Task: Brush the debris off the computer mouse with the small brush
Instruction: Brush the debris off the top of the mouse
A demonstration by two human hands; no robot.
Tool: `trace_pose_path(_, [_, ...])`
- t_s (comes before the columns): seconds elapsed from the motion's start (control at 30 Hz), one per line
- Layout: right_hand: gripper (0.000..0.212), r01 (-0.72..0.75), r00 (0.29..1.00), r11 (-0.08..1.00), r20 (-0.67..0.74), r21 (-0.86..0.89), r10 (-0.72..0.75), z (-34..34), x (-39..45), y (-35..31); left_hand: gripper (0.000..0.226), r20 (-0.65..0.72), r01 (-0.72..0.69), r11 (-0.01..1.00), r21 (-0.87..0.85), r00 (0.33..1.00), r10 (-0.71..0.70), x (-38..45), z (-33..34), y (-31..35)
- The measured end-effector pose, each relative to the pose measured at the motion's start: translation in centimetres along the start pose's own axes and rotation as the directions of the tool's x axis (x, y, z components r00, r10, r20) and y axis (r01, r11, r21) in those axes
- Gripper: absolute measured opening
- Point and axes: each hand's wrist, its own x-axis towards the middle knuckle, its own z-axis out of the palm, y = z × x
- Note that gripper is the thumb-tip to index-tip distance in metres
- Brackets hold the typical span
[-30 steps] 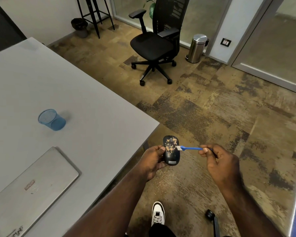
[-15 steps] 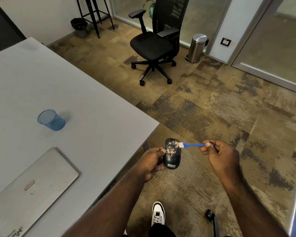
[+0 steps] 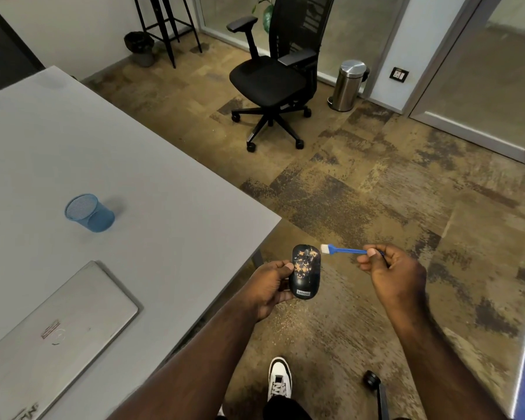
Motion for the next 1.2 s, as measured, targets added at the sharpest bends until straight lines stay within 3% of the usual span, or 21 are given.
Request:
trace_pose_path(0.2, [0.023, 0.058, 0.997, 0.998, 0.049, 0.007, -0.058, 0.3, -0.4, -0.2, 0.024, 0.006, -0.001, 1.0, 0.013, 1.0, 0.001, 0.2, 0.1, -0.2])
trace_pose_path(0.4, [0.016, -0.023, 0.999, 1.0, -0.035, -0.016, 0.023, 0.2, 0.5, 0.6, 0.024, 0.008, -0.001, 1.0, 0.028, 1.0, 0.0, 0.2, 0.1, -0.3])
trace_pose_path(0.67, [0.017, 0.026, 0.998, 1.0, 0.051, -0.004, -0.026, 0.7, -0.3, 0.2, 0.024, 0.009, 0.002, 0.999, 0.037, 1.0, -0.002, 0.4, 0.1, -0.4])
trace_pose_path(0.83, [0.013, -0.017, 1.0, 0.999, -0.02, 0.034, 0.017, 0.5, 0.7, 1.2, 0.024, 0.014, -0.002, 0.999, 0.037, 1.0, 0.001, 0.5, -0.1, -0.5])
trace_pose_path(1.03, [0.02, 0.013, 0.998, 0.999, 0.063, 0.044, -0.016, 0.9, 0.0, 0.6, 0.023, 0.012, -0.006, 0.999, 0.037, 1.0, 0.006, 0.5, -0.1, -0.3])
trace_pose_path(1.2, [0.015, -0.054, 0.998, 0.998, -0.032, 0.041, 0.056, 0.3, 0.7, 1.0, 0.024, 0.009, -0.014, 0.999, 0.035, 1.0, 0.014, 0.4, 0.0, -0.3])
